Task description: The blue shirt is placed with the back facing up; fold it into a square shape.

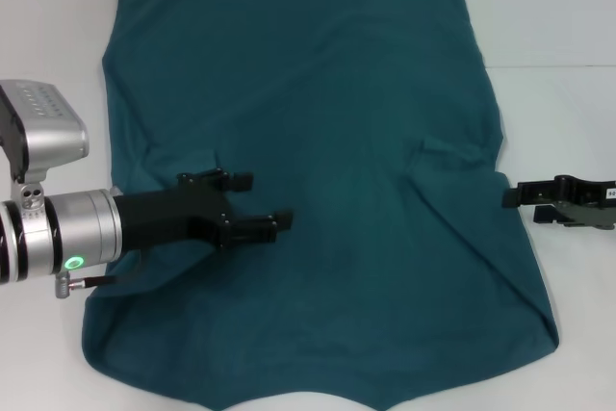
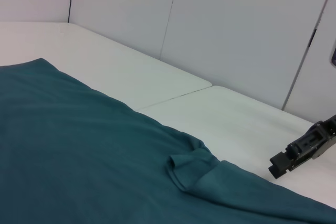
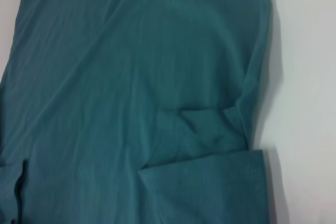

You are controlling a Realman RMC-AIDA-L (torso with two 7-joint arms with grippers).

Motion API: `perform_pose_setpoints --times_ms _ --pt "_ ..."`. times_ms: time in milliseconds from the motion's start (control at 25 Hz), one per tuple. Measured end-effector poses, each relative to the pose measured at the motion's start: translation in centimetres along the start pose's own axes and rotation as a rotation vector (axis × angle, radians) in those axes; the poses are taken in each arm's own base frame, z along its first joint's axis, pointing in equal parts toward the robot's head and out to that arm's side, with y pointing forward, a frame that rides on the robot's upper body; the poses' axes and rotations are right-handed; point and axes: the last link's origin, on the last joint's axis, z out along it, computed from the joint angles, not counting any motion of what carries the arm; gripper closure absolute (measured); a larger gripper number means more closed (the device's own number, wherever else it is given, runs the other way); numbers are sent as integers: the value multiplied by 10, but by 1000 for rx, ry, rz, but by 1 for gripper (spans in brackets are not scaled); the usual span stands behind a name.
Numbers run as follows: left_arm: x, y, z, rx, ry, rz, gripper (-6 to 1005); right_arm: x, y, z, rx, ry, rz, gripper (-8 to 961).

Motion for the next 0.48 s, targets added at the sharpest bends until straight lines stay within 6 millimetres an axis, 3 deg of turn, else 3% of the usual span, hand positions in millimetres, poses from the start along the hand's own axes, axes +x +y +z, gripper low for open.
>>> perform_pose_setpoints --times_ms 480 --pt "-2 0 -1 3 -1 -4 91 2 9 13 0 -3 -14 249"
